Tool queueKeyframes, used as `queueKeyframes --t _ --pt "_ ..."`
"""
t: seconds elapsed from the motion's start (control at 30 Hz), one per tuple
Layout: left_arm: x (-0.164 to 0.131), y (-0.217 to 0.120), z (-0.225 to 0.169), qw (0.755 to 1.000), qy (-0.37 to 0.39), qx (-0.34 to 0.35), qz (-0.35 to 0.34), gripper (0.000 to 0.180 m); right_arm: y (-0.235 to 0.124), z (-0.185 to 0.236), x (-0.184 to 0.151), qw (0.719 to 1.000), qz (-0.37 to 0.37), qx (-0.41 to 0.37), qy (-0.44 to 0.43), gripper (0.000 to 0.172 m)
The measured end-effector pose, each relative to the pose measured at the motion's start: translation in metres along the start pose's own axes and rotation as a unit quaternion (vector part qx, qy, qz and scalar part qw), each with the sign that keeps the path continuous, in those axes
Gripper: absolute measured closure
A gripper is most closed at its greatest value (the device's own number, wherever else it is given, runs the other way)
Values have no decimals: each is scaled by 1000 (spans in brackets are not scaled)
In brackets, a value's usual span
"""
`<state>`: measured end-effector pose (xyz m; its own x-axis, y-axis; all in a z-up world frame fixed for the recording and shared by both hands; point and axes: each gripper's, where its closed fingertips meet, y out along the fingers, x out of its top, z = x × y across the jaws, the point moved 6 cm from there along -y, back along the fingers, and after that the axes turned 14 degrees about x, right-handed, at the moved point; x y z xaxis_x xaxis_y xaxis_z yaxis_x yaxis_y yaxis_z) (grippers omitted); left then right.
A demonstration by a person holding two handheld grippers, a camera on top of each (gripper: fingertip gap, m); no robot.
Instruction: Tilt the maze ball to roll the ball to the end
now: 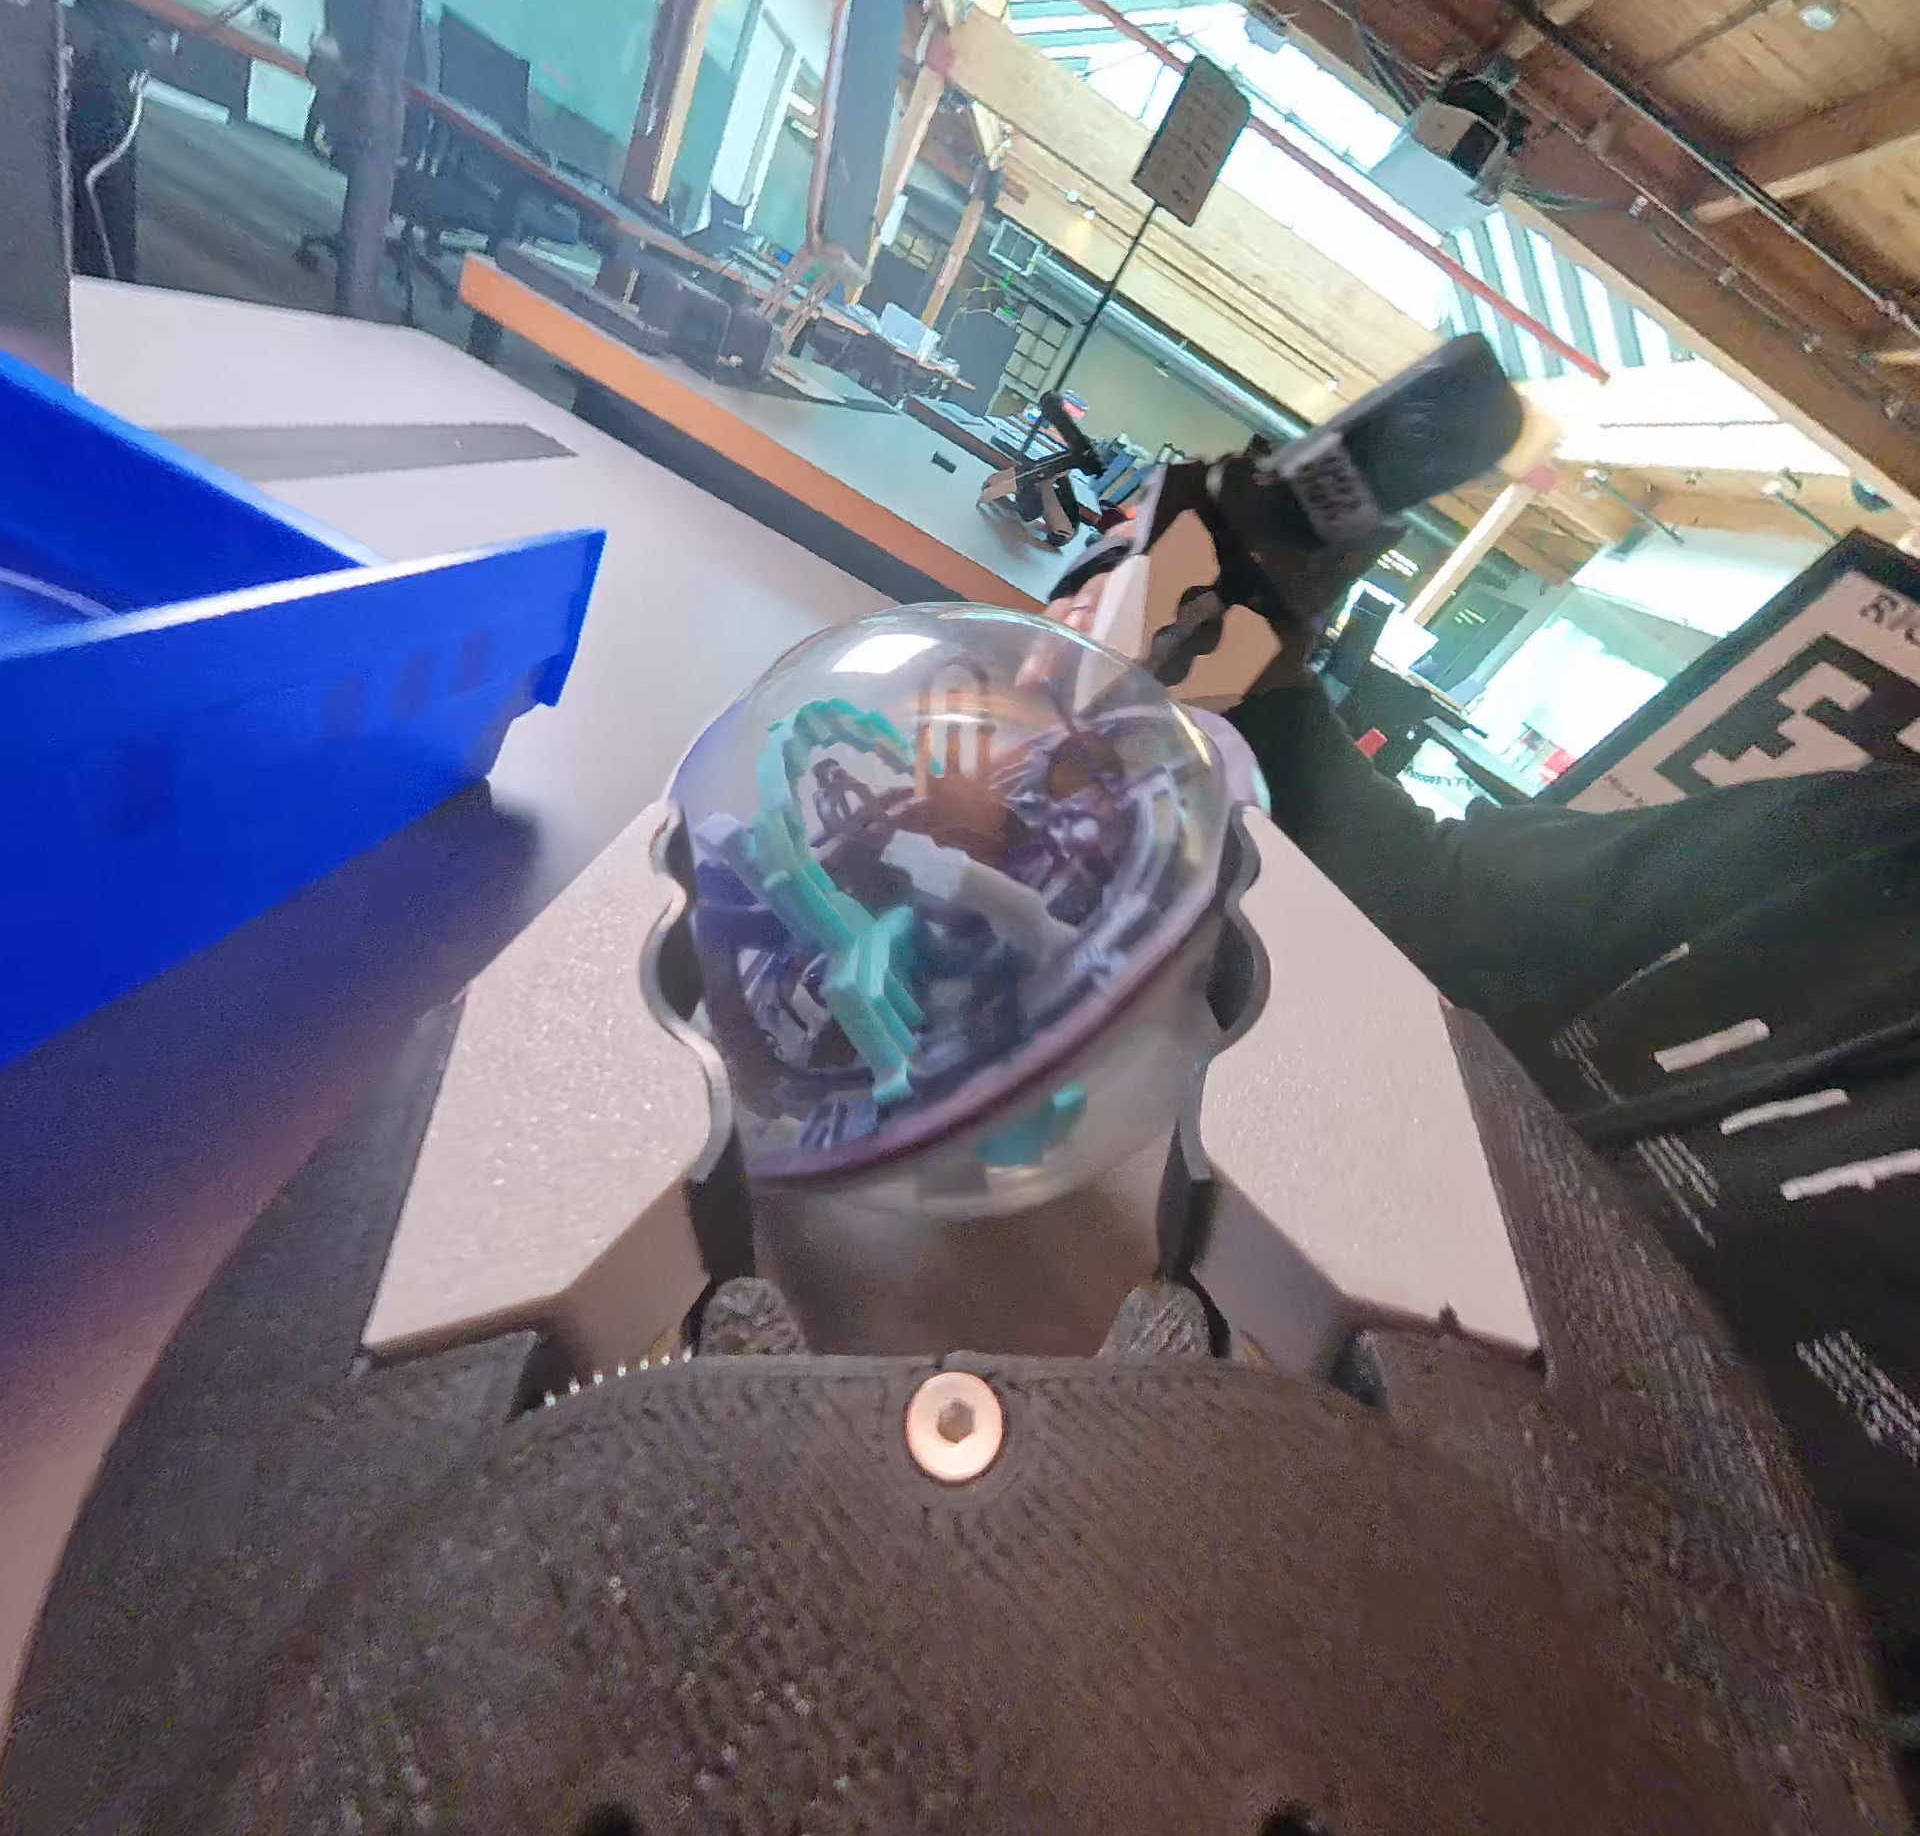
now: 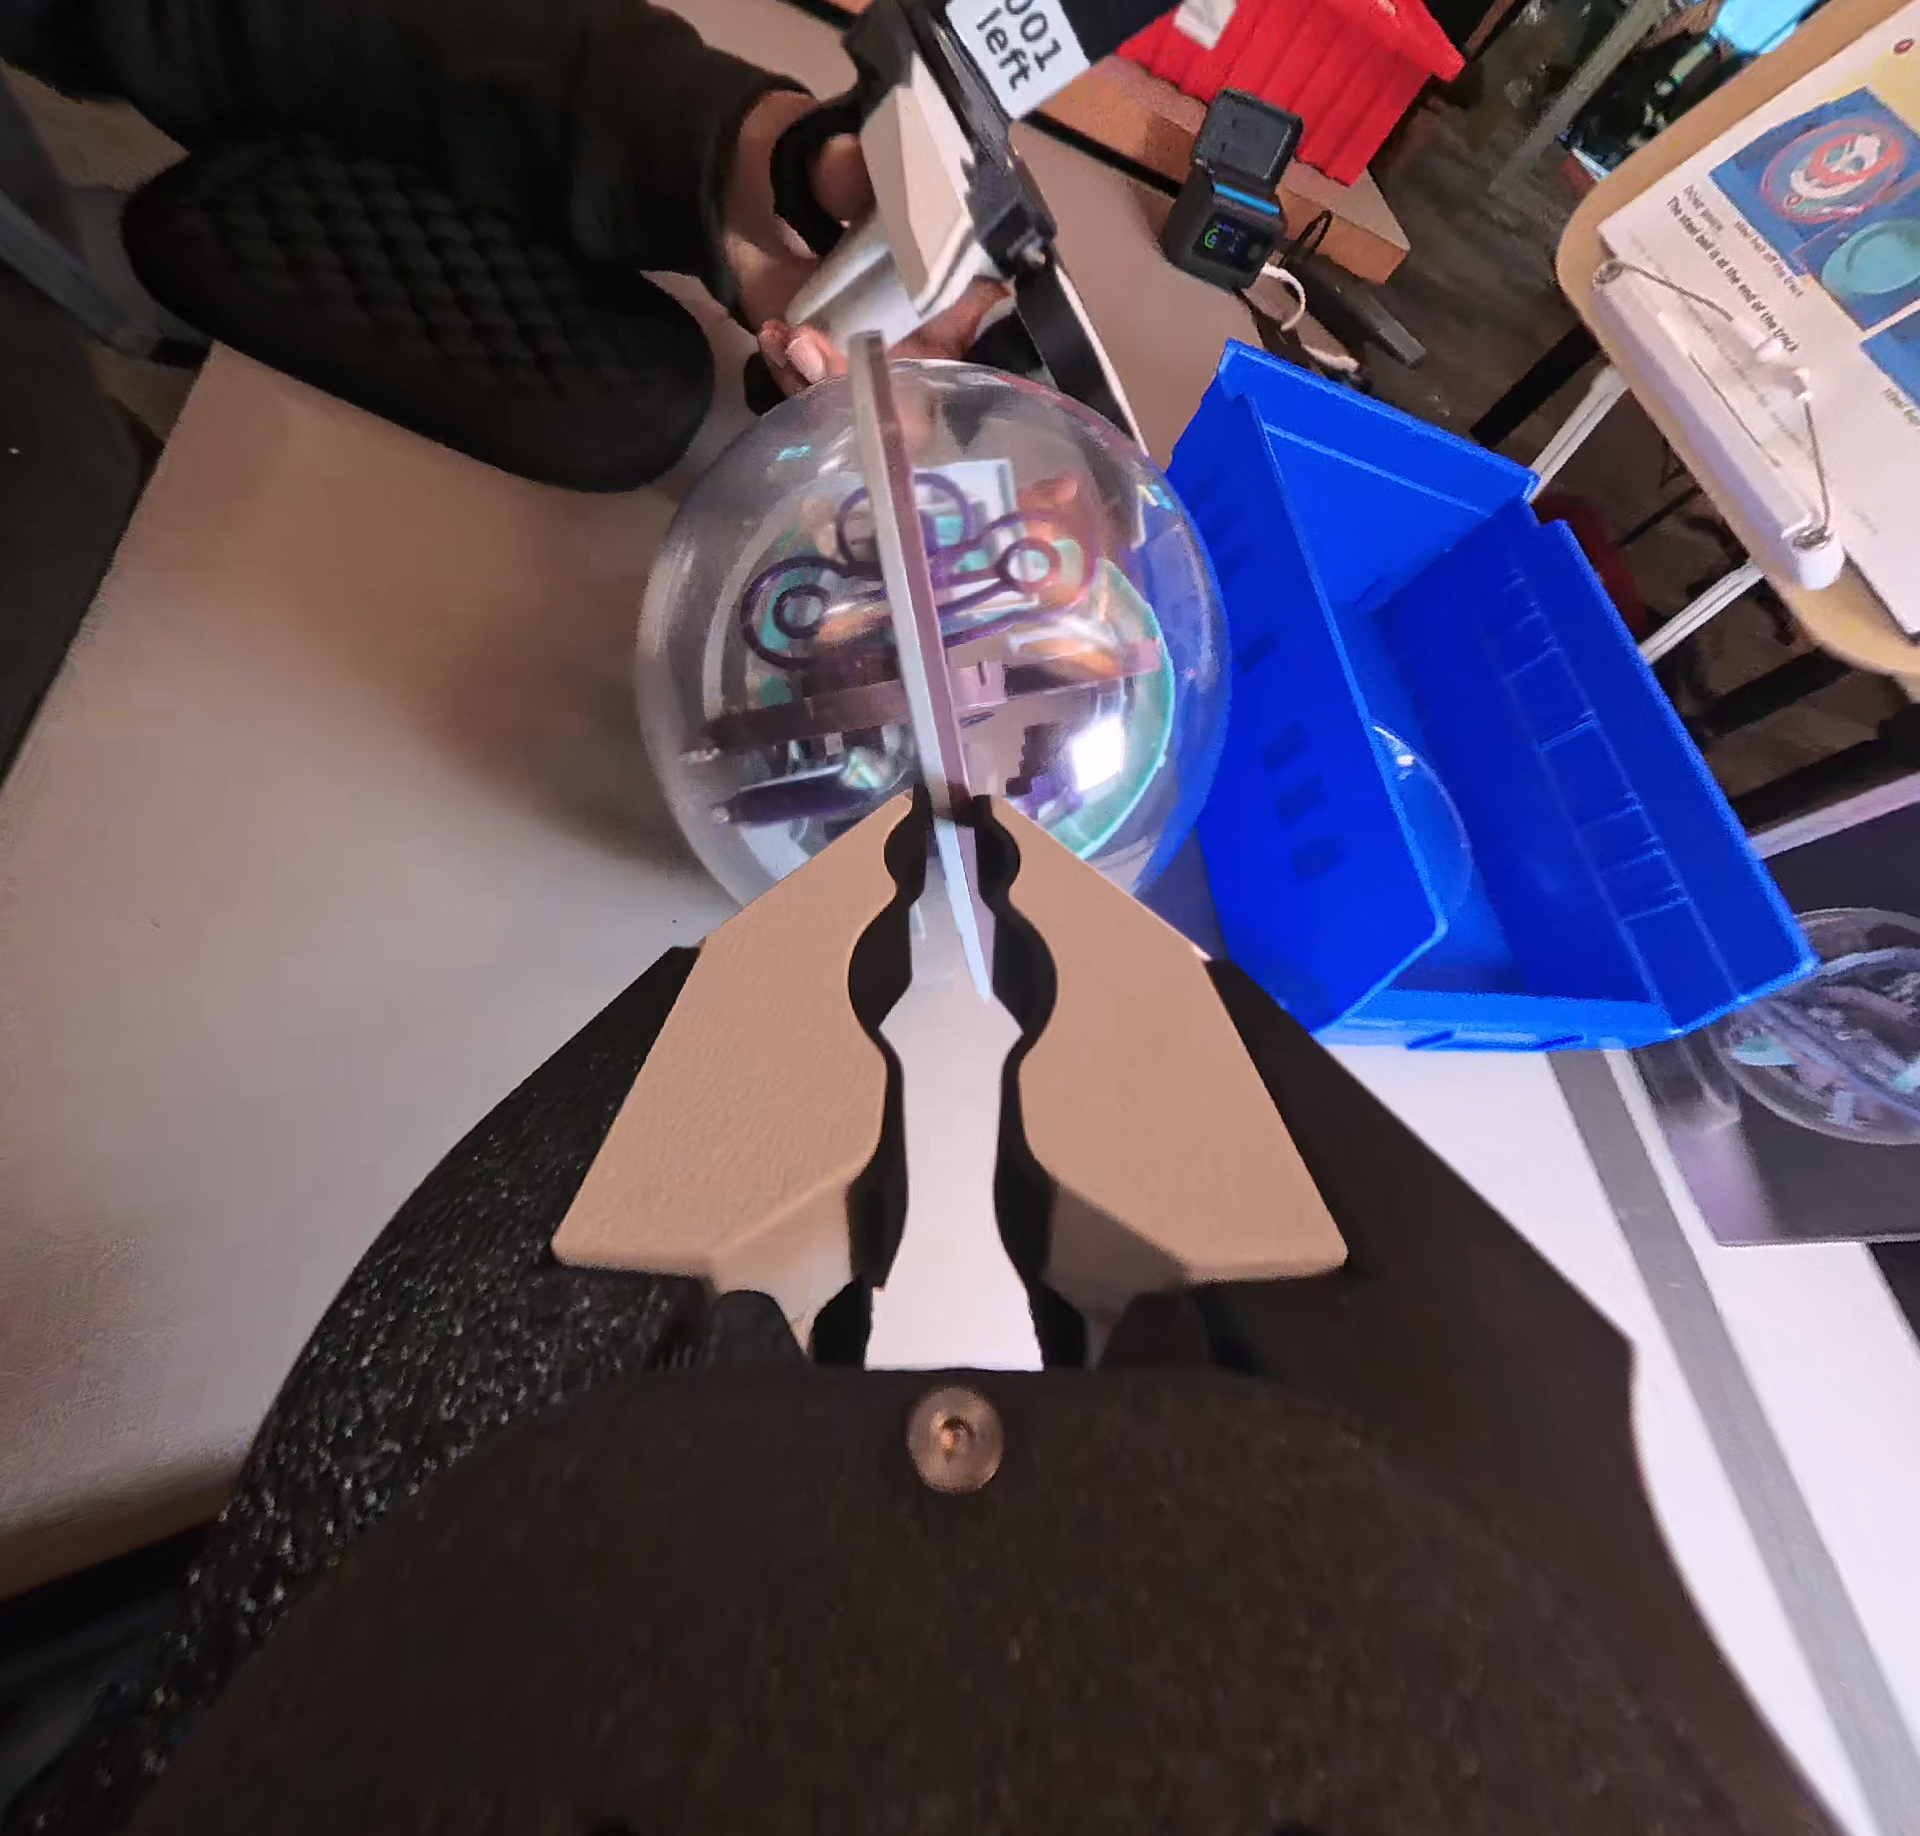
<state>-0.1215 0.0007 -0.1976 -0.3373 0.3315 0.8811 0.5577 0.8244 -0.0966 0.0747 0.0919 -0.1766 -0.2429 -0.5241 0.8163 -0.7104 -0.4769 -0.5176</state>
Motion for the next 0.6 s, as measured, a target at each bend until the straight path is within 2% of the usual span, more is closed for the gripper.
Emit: queueKeyframes --t 0.2,0.37,0.43,0.6 --pt "-4 -23 4 995 97 -21 -28 113 -5 -1 -28 996 -85 8 30 165" --pt "-24 -20 7 984 179 -12 11 118 -2 2 -41 993 -113 25 37 165" --pt "-25 -20 1 982 187 -24 8 126 -3 2 -45 990 -129 33 53 165" --pt "-25 -19 -1 974 227 -3 -1 143 -2 -1 -57 981 -153 46 108 164"
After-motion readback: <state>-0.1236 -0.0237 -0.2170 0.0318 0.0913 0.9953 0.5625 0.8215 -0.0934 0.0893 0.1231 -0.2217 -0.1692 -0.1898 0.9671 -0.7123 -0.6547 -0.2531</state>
